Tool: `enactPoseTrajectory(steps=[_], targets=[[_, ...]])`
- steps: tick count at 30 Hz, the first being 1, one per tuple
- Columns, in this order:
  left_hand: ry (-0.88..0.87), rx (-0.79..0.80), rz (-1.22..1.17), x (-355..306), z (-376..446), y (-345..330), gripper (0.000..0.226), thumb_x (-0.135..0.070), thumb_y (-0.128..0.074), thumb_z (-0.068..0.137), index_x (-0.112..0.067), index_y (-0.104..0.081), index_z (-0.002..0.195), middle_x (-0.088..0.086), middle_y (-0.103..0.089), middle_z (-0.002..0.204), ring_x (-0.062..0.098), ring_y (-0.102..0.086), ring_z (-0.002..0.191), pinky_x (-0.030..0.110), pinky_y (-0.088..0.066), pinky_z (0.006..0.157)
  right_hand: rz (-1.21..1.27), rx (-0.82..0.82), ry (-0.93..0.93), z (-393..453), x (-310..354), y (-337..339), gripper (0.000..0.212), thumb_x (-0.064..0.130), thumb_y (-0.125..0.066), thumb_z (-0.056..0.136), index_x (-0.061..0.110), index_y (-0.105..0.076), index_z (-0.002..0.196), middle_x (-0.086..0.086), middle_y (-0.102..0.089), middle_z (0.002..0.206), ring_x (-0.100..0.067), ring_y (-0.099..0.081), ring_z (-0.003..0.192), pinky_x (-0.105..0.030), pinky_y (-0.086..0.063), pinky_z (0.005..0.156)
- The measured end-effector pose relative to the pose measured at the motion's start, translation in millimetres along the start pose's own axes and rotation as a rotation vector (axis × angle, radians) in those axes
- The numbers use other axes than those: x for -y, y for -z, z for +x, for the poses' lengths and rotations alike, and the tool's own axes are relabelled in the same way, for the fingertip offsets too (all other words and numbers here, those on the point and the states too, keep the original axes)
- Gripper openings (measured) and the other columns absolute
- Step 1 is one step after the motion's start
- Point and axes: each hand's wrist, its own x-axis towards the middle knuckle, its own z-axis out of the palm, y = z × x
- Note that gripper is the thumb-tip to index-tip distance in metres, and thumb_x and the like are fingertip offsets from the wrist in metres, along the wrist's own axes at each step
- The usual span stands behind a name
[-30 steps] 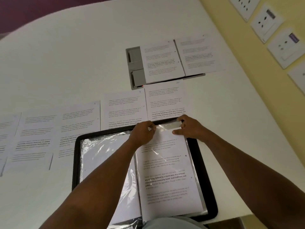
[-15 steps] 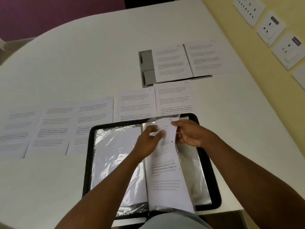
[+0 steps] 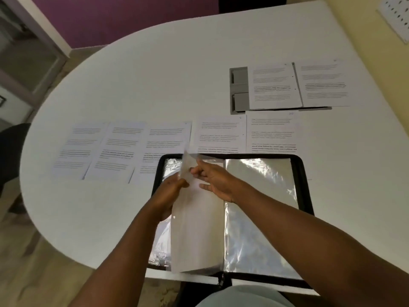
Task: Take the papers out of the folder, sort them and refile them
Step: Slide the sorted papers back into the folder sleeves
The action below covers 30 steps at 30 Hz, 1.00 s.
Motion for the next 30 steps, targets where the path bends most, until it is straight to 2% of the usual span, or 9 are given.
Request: enactPoseTrajectory(steps=[2, 4, 6, 10, 14, 18, 22, 25, 30], targets=[[0.014, -0.105, 0.053, 8, 3, 15, 0.032, 0.003, -0.046, 0.087, -0.015, -0.069, 0.100, 0.016, -0.070, 0.094, 0.027, -0.066, 0.080, 0.033, -0.054, 0.068, -0.244, -0.001, 0.044, 3, -12, -7, 0.038, 0.052, -0.047, 0.096, 0.020, -0.065, 0.109, 0.001, -0.059, 0.129, -0.013, -0.051, 0.122, -0.034, -0.039, 0.106], [-0.012, -0.218, 0.208, 22, 15, 30, 0.027, 0.003, -0.051, 0.081, -0.014, -0.069, 0.090, 0.017, -0.069, 0.090, 0.027, -0.064, 0.074, 0.033, -0.052, 0.066, -0.664, -0.089, 0.132, 5, -31, -4, 0.039, 0.050, -0.052, 0.095, 0.021, -0.063, 0.117, 0.002, -0.058, 0.131, -0.015, -0.052, 0.122, -0.028, -0.040, 0.102], [-0.022, -0.295, 0.334, 36, 30, 43, 0.021, -0.004, -0.055, 0.077, -0.011, -0.069, 0.091, 0.016, -0.069, 0.092, 0.030, -0.067, 0.078, 0.040, -0.056, 0.070, -0.970, -0.149, 0.245, 3, -55, 3, 0.042, 0.043, -0.056, 0.095, 0.020, -0.057, 0.130, 0.000, -0.047, 0.146, -0.016, -0.043, 0.134, -0.027, -0.034, 0.107], [-0.035, -0.424, 0.626, 62, 58, 60, 0.038, -0.009, -0.060, 0.084, -0.008, -0.058, 0.122, 0.014, -0.067, 0.109, 0.033, -0.063, 0.099, 0.033, -0.050, 0.083, -1.342, -0.062, 0.206, 0, -87, 20, 0.059, 0.043, -0.048, 0.098, 0.021, -0.032, 0.150, 0.001, -0.013, 0.162, -0.015, -0.010, 0.149, -0.034, -0.018, 0.119], [-0.196, -0.451, 0.863, 82, 64, 56, 0.069, -0.023, -0.063, 0.087, -0.016, -0.032, 0.148, 0.011, -0.049, 0.140, 0.033, -0.050, 0.123, 0.041, -0.043, 0.097, -1.627, -0.011, 0.222, 4, -106, 26, 0.071, 0.047, -0.053, 0.094, 0.024, -0.021, 0.153, -0.003, 0.001, 0.163, -0.021, -0.001, 0.150, -0.039, -0.015, 0.120], [-0.321, -0.228, 1.278, 106, 70, 45, 0.066, -0.046, -0.056, 0.090, -0.022, -0.035, 0.147, 0.006, -0.022, 0.159, 0.029, -0.034, 0.140, 0.043, -0.038, 0.107, -1.691, -0.085, 0.275, 7, -119, 26, 0.075, 0.056, -0.048, 0.093, 0.029, -0.013, 0.154, -0.001, 0.007, 0.163, -0.021, 0.004, 0.150, -0.041, -0.001, 0.119], [-0.264, -0.144, 1.271, 117, 74, 37, 0.062, -0.047, -0.056, 0.088, -0.021, -0.040, 0.142, 0.006, -0.025, 0.158, 0.028, -0.029, 0.142, 0.042, -0.037, 0.109, -1.645, -0.067, 0.265, 12, -120, 27, 0.077, 0.057, -0.049, 0.092, 0.029, -0.013, 0.154, 0.001, 0.006, 0.163, -0.020, 0.006, 0.150, -0.041, 0.000, 0.119], [-0.323, -0.214, 1.280, 104, 83, 32, 0.056, -0.041, -0.060, 0.083, -0.017, -0.050, 0.132, 0.008, -0.042, 0.146, 0.029, -0.045, 0.129, 0.041, -0.044, 0.100, -1.545, -0.121, 0.346, 16, -108, 35, 0.068, 0.053, -0.050, 0.093, 0.024, -0.028, 0.151, -0.002, -0.013, 0.162, -0.021, -0.009, 0.149, -0.038, -0.004, 0.120], [-0.421, -0.271, 1.150, 53, 118, 2, 0.049, -0.032, -0.064, 0.083, -0.010, -0.057, 0.126, 0.012, -0.054, 0.131, 0.032, -0.052, 0.117, 0.041, -0.044, 0.096, -1.267, -0.514, 0.468, 34, -65, 71, 0.051, 0.042, -0.063, 0.087, 0.013, -0.058, 0.129, -0.008, -0.057, 0.136, -0.026, -0.048, 0.130, -0.039, -0.029, 0.112]])
